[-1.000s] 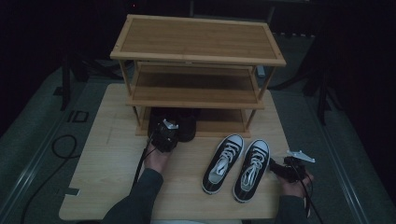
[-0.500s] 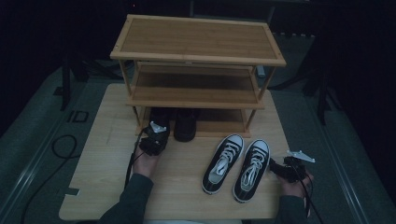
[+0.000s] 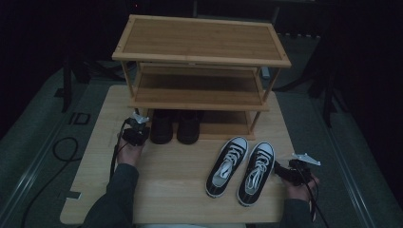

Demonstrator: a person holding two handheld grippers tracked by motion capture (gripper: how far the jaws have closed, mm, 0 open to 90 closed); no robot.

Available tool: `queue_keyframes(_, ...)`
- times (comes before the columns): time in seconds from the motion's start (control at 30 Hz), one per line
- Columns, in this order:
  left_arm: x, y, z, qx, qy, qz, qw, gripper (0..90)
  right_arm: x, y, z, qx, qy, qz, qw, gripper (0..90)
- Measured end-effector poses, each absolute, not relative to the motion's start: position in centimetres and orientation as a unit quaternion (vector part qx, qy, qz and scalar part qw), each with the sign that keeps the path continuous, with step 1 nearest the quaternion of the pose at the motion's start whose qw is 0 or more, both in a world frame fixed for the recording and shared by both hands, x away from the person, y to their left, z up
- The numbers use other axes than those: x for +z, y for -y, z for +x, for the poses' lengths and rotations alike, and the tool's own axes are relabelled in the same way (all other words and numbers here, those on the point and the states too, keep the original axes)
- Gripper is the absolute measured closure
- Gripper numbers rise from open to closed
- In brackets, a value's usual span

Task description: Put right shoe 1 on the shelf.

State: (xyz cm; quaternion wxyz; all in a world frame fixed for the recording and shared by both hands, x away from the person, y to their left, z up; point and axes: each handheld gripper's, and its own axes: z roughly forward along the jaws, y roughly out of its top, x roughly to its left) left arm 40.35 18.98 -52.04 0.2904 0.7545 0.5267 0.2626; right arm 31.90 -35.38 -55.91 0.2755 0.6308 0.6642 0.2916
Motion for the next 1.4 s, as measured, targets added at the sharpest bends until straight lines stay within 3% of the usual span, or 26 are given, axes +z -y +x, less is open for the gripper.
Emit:
queue_keyframes(0.47, -53.6, -18.7, 42.3, 0.249, -0.523, 0.759, 0.297, 90.0, -55.9, 35.4, 31.9, 0.292, -0.664, 0.631, 0.276, 22.8)
queue_keyframes(0.83, -54.8, -18.8, 42.9, 0.272, -0.501, 0.78, 0.258, 89.9, -55.9, 35.4, 31.9, 0.292, -0.664, 0.631, 0.275, 22.8)
queue_keyframes(1.2, -55.0, -19.1, 42.4, 0.253, -0.536, 0.752, 0.289, 90.0, -55.9, 35.4, 31.9, 0.291, -0.664, 0.631, 0.276, 22.9)
queue_keyframes(1.4, -55.0, -18.8, 41.7, 0.25, -0.527, 0.759, 0.29, 90.0, -55.9, 35.4, 31.9, 0.291, -0.664, 0.631, 0.276, 22.9)
